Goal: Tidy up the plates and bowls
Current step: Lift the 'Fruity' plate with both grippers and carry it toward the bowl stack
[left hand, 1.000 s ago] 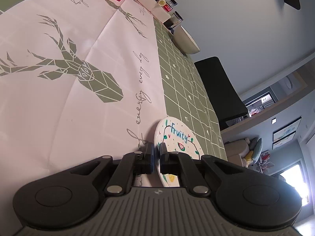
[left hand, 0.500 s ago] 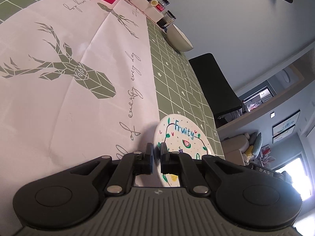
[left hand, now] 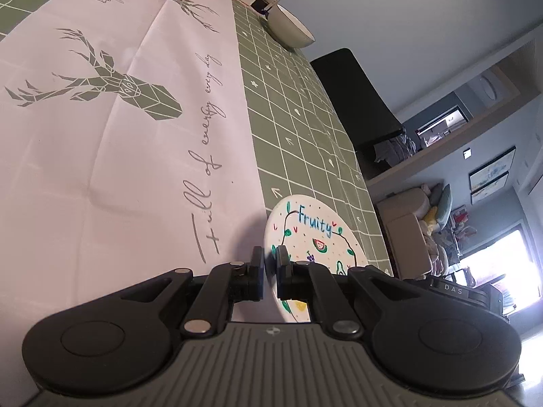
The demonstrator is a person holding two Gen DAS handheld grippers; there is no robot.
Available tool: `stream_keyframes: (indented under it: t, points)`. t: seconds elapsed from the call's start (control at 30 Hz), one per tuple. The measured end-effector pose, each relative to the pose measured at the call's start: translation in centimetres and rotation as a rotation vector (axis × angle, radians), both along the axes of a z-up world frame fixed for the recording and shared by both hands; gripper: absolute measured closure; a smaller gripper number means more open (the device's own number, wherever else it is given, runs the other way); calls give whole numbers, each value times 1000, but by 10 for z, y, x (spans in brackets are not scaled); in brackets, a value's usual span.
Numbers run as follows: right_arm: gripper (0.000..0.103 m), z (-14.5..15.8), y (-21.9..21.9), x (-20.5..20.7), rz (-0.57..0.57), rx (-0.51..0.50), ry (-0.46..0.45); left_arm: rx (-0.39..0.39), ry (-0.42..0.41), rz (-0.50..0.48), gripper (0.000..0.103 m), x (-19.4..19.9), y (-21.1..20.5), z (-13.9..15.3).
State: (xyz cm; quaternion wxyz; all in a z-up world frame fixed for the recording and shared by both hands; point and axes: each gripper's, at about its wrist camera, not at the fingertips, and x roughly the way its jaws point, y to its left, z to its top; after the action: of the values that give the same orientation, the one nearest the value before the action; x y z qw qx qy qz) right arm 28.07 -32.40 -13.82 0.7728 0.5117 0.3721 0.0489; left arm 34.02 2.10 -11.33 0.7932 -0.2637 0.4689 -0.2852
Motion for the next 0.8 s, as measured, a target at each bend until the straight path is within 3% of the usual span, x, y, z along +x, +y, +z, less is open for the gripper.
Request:
stream_keyframes:
  t: [0.2,0.27,0.47,0.7,0.8]
  points:
    - [100,13,7,-46,-6,41,-5,29,32,-87,95,-25,-5,13]
    - [100,21,12,-60,-17,5,12,28,49,-99,95,-35,-4,14]
    - [102,32,13,-104,-35,58,24,-21,91,-150,95,-56,3,19]
    - [102,48,15,-168,-72,98,13,-6,40,-265,96,-85,-6,45]
    - [102,55,17,-198,-96,104,10,52,-4,-370,95,-101,-14,55]
